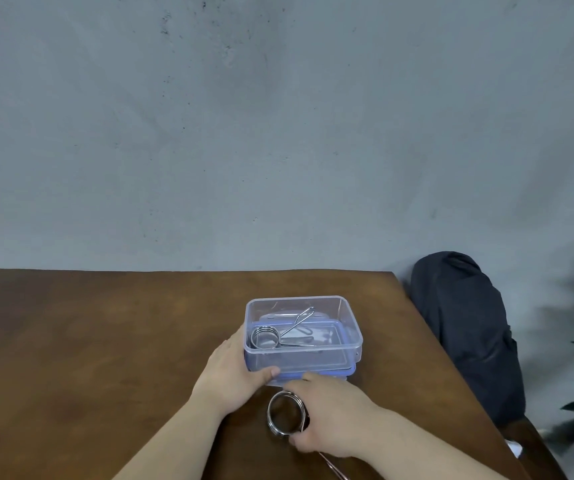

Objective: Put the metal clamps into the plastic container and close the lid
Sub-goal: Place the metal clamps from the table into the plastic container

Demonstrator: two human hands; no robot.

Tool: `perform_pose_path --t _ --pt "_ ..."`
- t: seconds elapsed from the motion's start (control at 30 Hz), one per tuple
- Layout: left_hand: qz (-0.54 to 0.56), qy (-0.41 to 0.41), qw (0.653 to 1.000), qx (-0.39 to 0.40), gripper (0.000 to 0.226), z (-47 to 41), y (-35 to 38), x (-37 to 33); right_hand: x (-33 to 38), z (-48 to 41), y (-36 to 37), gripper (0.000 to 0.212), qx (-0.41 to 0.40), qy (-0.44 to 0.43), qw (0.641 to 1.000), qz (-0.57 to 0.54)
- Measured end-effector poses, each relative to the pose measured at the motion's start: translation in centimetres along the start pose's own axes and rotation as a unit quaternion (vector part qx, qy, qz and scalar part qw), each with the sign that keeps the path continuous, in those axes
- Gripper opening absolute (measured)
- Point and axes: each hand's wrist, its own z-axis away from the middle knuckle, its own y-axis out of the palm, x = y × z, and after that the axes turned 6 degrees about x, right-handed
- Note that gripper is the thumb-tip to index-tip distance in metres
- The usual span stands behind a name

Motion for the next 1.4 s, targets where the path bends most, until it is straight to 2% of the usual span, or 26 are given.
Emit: perform_pose_path --t 0.13,0.23,0.3,0.43,0.57,0.73,1.0,1.27,1.4 --pt "0.0 0.005 1.0 -0.004 0.076 -0.1 0.0 0.0 0.0 0.3 -1.0 0.043 -0.003 -0.024 0.999 -0.042" --pt "0.005 0.012 1.0 -0.001 0.066 -0.1 -0.1 -0.1 0.5 0.9 -4.1 0.046 -0.065 -0.042 0.99 -0.122" --pt "0.005 0.006 1.0 0.0 0.069 0.0 -0.1 0.0 0.4 0.6 -7.2 0.045 -0.107 -0.05 0.979 -0.165" --pt "0.002 0.0 1.0 0.007 0.076 0.0 -0.2 0.0 -0.8 -1.9 -12.8 0.051 -0.171 -0.042 0.969 -0.174" --pt "-0.004 0.014 1.0 0.005 0.073 -0.2 -0.4 -0.2 -2.0 -5.7 -14.3 0.048 -0.127 -0.031 0.987 -0.089" --pt "-0.011 0.028 1.0 0.003 0.074 -0.3 -0.5 -0.1 -2.8 -8.9 -12.0 0.05 -0.039 -0.052 0.998 0.021" --pt "-0.013 0.035 0.999 -0.006 0.077 -0.5 -0.4 -0.1 -4.8 -10.0 -8.2 0.04 0.007 -0.016 1.0 0.02" --pt "-0.006 0.014 1.0 -0.002 0.081 -0.5 -0.1 0.3 -5.5 -8.5 -8.0 0.042 -0.034 -0.004 0.999 -0.017" --pt "-0.002 0.0 1.0 -0.005 0.081 -0.6 0.0 0.3 -5.5 -6.4 -7.6 0.02 -0.085 -0.013 0.996 -0.03"
